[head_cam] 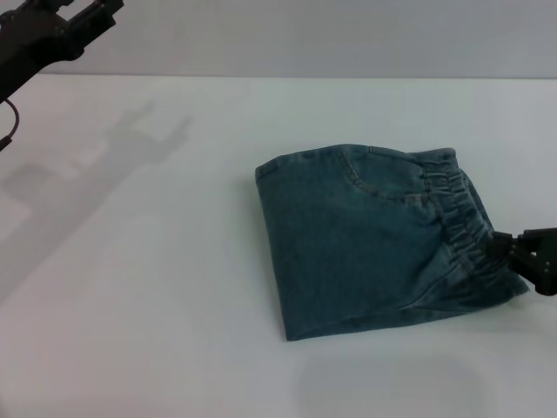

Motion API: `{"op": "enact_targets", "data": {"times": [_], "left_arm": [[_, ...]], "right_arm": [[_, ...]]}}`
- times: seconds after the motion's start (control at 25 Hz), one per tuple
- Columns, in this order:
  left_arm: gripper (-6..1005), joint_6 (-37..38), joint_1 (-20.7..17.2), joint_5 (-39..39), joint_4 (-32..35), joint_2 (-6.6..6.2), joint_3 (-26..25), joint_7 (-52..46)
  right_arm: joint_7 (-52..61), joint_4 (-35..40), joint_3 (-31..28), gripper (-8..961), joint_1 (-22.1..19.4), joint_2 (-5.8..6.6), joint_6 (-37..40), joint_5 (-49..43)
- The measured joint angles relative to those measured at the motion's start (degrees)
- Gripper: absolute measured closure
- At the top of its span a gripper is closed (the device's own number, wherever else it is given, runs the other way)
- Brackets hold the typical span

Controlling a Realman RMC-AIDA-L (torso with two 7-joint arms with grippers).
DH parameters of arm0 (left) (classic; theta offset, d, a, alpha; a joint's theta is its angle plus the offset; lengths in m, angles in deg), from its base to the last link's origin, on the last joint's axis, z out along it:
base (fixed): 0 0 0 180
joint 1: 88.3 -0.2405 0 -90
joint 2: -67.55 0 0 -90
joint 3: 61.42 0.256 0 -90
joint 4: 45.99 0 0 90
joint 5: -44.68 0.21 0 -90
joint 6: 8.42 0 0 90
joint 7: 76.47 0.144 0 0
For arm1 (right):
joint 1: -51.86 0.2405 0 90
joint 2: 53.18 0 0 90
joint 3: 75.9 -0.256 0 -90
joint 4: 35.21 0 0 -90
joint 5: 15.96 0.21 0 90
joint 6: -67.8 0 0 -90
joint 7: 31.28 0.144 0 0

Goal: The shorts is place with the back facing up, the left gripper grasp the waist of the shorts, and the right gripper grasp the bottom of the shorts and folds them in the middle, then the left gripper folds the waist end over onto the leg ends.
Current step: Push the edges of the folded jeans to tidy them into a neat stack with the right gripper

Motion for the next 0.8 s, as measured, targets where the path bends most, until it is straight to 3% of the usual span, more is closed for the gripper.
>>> {"op": "enact_targets", "data": {"times": [0.48,0.8], "left_arm": [[244,-1.5,0.1,0.0,-0.1,0.01,-0.1,0.4],[244,-1.7,0.2,0.0,-0.1,-0.04,-1.0,0.4]], "right_arm": [[-6.8,-1.2,-0.4,871,0.0,-0.60,-5.6,1.7],[-15.2,-1.2,-1.3,555,-1.7,-0.59,-4.1,15.5]]}}
